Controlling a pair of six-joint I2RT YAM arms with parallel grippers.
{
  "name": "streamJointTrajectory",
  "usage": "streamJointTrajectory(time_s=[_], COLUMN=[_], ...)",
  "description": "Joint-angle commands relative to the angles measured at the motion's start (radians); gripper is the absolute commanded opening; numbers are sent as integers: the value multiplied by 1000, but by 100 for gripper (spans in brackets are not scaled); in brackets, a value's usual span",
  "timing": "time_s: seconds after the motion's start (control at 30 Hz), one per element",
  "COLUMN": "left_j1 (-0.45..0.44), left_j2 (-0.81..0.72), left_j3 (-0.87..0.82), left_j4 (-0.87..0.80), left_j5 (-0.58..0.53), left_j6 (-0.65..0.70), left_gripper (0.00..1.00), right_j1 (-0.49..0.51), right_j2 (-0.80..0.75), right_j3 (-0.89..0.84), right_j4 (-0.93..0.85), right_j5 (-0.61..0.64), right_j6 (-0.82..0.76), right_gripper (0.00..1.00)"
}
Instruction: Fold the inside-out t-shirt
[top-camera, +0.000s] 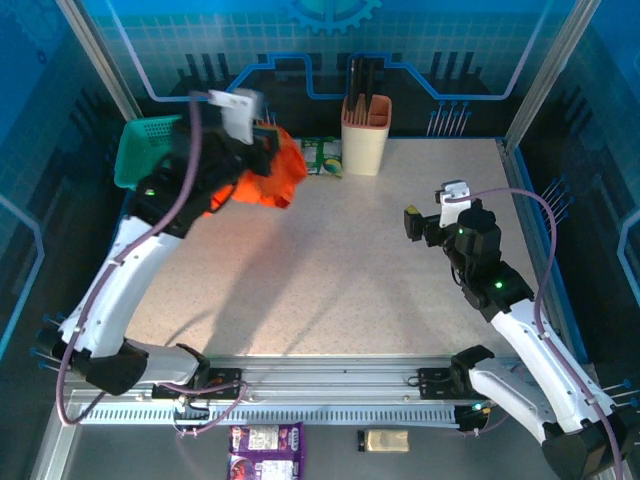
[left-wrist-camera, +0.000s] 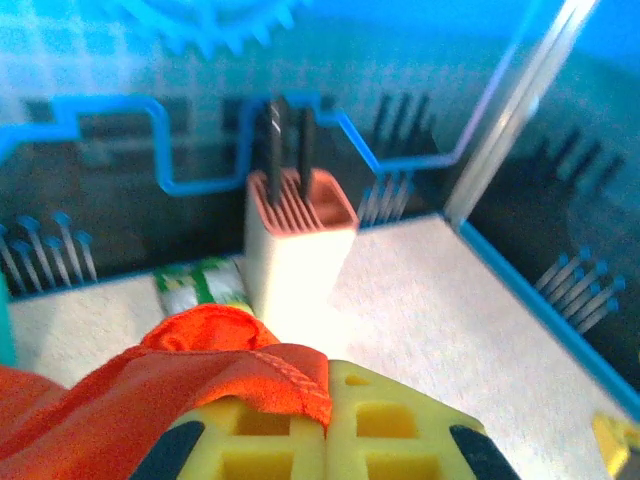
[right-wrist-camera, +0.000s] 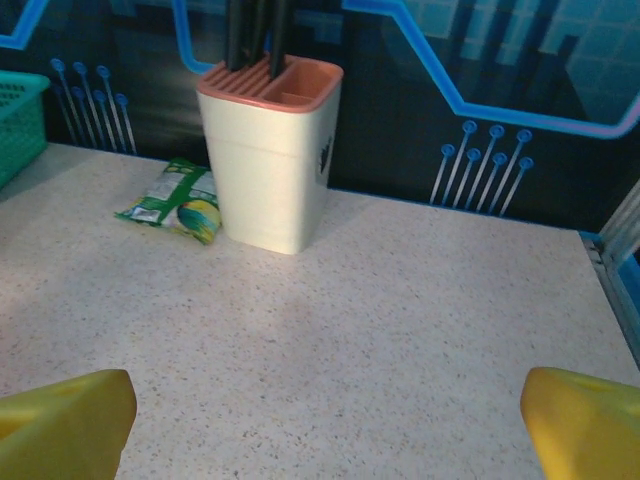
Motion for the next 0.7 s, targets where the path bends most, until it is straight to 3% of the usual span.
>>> streamJointTrajectory(time_s=[0.0, 0.1, 0.2, 0.3, 0.5, 0.67], left_j1=[-152, -269, -367, -412, -395, -282], left_j2=[69, 167, 274, 351, 312, 180], left_j3=[-46, -58, -49, -18, -128, -351], left_j4=[18, 50, 92, 75, 67, 96], left_j5=[-65, 26, 89, 101, 4, -39], left_j6=[11, -62, -96, -121, -161, -267], left_gripper=[0, 1, 21, 34, 45, 45], right_j1=[14, 13, 10, 10, 8, 7], right_j2=[-9, -5, 4, 15, 44, 126], right_j3=[5, 11, 21, 28, 37, 50], right_j4=[-56, -90, -141, -171, -233, -325], right_j5=[74, 110, 164, 141, 62, -86], right_j6=[54, 91, 160, 195, 291, 354], right_gripper=[100, 100, 99, 99, 92, 87])
